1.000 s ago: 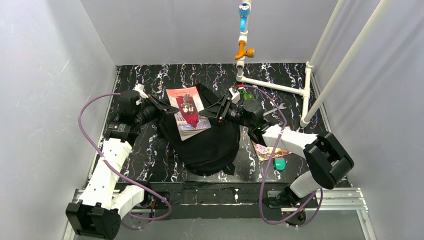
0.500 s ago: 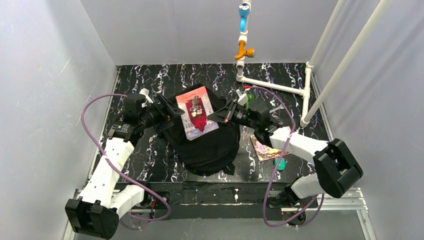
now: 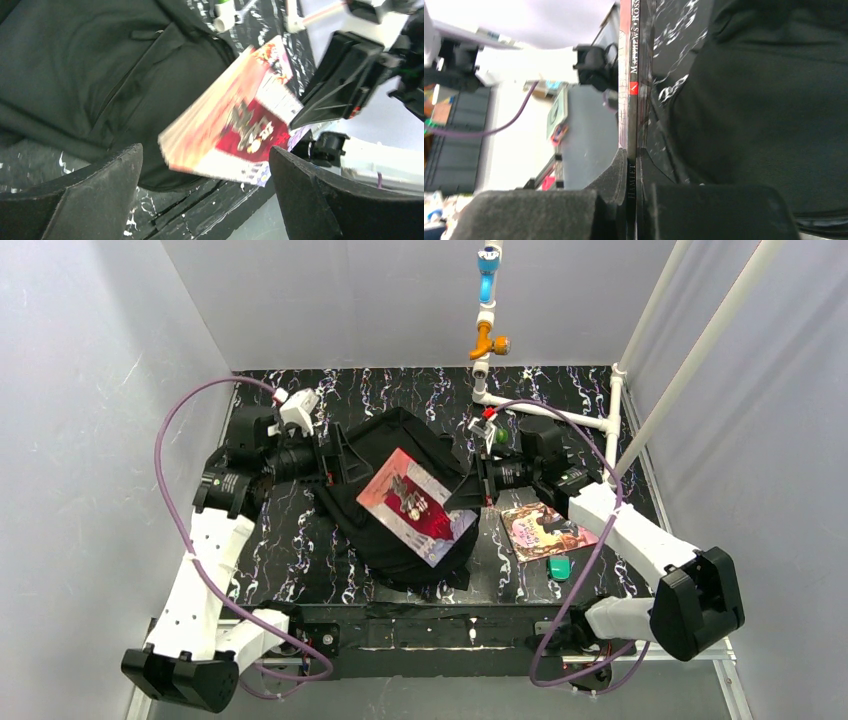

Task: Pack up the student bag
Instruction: Pick up the book from the center of the board.

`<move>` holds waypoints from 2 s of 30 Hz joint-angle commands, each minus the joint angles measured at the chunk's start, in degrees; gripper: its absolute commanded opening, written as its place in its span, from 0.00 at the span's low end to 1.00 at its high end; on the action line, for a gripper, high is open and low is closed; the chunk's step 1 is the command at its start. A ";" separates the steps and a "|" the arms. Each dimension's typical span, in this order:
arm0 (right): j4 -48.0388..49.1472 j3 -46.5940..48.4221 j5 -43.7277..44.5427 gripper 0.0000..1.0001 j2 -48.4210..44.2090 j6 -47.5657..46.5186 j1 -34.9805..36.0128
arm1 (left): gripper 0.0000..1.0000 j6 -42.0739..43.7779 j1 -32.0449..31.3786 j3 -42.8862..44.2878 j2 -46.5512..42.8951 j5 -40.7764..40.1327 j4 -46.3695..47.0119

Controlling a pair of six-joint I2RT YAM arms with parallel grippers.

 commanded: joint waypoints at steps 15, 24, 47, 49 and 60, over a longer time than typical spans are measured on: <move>6.02 -0.76 -17.40 0.01 -6.61 2.03 3.44 | 0.90 -5.24 -3.66 -6.14 5.87 48.29 19.67; 7.84 2.16 -17.43 0.01 -4.29 2.30 3.83 | 0.35 -7.68 -5.61 -9.79 4.31 48.05 19.78; 73.80 -23.52 7.18 0.74 -6.15 56.68 3.77 | 0.00 -27.40 -4.65 -6.90 4.27 34.03 41.92; 77.50 -24.81 9.29 0.74 -6.22 59.29 3.77 | 0.00 -27.47 -4.68 -7.36 4.11 33.17 41.91; 71.24 -27.19 16.96 0.01 -9.52 62.91 3.77 | 0.10 -29.92 -4.73 -8.68 5.72 27.19 39.30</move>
